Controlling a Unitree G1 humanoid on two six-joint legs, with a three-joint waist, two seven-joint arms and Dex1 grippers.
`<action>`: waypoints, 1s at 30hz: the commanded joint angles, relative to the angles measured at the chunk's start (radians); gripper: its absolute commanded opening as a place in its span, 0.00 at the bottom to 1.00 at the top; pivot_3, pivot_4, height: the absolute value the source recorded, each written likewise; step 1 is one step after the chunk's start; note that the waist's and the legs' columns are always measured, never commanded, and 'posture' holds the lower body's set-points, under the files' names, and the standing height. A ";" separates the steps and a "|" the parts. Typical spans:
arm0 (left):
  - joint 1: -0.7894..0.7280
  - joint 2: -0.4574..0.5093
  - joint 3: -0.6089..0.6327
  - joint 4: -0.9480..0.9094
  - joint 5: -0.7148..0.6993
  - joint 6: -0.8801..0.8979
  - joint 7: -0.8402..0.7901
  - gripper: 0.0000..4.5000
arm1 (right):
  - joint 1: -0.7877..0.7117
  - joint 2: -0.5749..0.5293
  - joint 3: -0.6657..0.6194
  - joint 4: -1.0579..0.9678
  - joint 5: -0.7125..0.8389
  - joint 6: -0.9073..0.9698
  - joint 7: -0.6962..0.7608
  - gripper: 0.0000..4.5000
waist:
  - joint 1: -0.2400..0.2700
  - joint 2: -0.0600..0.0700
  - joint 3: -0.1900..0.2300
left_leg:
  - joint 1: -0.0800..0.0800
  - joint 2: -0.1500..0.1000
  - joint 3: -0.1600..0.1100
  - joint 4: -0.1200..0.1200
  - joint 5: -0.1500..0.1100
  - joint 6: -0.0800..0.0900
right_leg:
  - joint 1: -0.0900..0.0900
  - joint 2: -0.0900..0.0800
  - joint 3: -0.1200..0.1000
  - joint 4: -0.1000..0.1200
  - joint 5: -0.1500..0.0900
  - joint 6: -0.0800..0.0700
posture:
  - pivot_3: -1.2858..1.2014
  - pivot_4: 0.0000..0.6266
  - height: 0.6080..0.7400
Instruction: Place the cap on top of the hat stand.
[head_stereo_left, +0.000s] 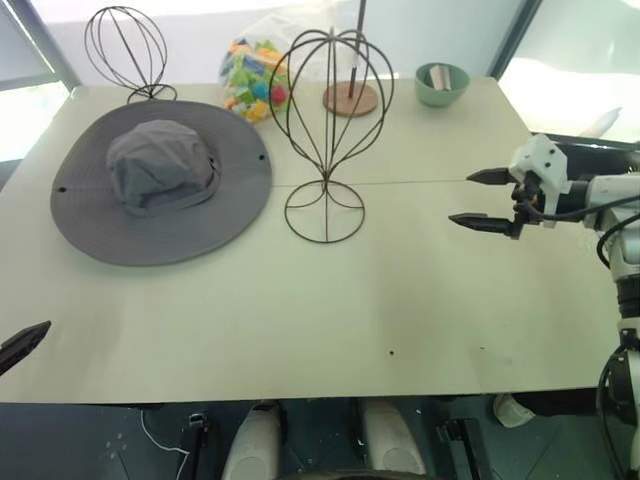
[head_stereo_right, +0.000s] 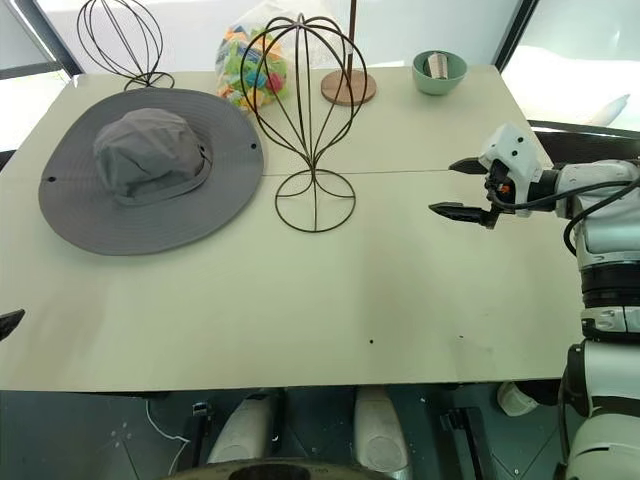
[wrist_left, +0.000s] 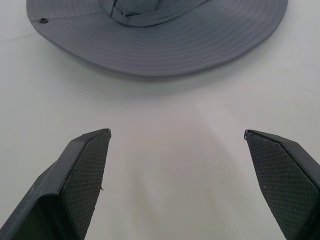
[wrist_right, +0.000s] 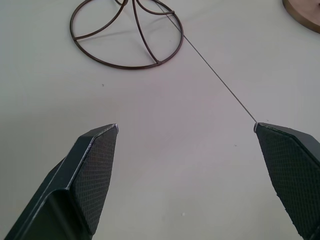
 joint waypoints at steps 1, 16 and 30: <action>0.016 0.007 0.055 -0.027 -0.011 0.003 -0.017 1.00 | -0.030 -0.002 -0.016 0.011 -0.008 -0.043 -0.011 0.99 | 0.000 0.000 0.000 | 0.000 0.000 0.000 0.000 0.000 0.000 | 0.000 0.000 0.000 0.000 0.000 0.000 | 0.52 0.24 1.00; -0.141 0.117 -0.171 -0.164 0.200 -0.175 0.041 1.00 | 0.065 -0.036 -0.079 -0.257 0.134 0.187 0.034 0.99 | 0.007 0.001 0.000 | 0.000 0.000 0.000 0.001 0.000 0.000 | 0.001 0.000 0.000 0.001 0.001 0.001 | 0.52 0.24 1.00; -0.495 0.193 -0.761 0.181 0.764 -0.682 0.236 1.00 | 0.314 -0.058 -0.382 -0.950 0.664 0.816 -0.221 0.99 | 0.008 0.003 0.001 | 0.000 0.000 0.000 0.003 0.000 0.000 | 0.001 0.001 0.000 0.003 0.003 0.004 | 0.52 0.24 1.00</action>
